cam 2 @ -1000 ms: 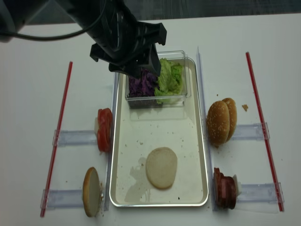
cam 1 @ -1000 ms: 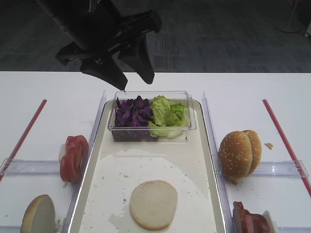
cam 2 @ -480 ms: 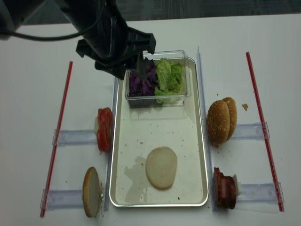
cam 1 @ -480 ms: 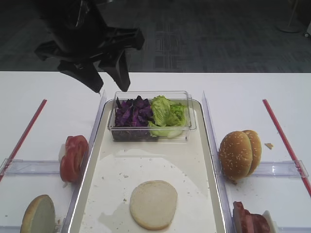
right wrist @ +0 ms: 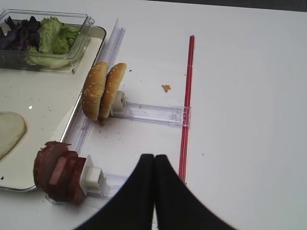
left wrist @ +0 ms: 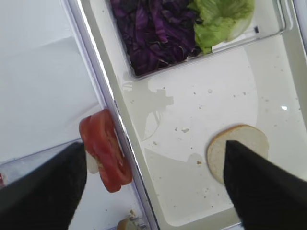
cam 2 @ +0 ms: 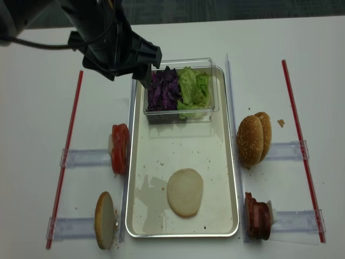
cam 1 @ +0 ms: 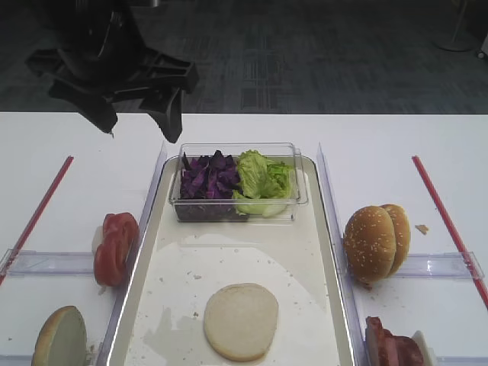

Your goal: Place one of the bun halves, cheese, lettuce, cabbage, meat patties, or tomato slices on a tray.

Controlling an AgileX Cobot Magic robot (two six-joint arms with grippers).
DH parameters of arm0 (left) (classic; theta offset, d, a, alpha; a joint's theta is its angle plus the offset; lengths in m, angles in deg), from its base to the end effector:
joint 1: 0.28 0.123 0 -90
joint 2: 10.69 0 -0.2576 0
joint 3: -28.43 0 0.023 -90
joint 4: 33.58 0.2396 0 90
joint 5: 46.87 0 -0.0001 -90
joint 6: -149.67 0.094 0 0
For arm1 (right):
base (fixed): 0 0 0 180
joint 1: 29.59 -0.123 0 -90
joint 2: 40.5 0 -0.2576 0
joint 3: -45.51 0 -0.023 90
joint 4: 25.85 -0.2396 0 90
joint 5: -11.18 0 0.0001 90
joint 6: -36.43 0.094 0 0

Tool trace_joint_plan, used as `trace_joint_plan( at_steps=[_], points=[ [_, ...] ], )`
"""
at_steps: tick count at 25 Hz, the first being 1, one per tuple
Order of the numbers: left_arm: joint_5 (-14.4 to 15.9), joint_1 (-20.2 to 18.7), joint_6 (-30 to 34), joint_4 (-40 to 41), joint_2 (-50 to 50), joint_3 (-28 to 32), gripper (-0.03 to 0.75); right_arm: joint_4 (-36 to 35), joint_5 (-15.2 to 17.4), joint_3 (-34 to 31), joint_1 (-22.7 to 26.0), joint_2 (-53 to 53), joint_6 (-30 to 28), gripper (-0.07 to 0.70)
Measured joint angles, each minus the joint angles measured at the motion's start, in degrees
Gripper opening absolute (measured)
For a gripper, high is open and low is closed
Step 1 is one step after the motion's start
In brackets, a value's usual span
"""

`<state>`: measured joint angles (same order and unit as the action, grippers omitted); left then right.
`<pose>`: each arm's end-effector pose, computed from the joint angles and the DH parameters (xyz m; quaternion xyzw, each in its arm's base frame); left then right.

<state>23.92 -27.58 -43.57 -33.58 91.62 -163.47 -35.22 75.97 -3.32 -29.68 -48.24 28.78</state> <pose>0.2887 -0.1490 0.3069 0.1207 0.9792 -0.0566 0.1532 0.0116 0.0139 0.2608 -0.0645 0.8666 0.0491 0.4924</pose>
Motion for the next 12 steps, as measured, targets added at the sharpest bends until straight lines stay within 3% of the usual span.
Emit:
trace_joint_plan(
  at_steps=[12],
  points=[
    [0.0, 0.0, -1.51, 4.0, 0.0, 0.0, 0.568, 0.0, 0.0, 0.0, 0.0, 0.0, 0.0, 0.364]
  ],
)
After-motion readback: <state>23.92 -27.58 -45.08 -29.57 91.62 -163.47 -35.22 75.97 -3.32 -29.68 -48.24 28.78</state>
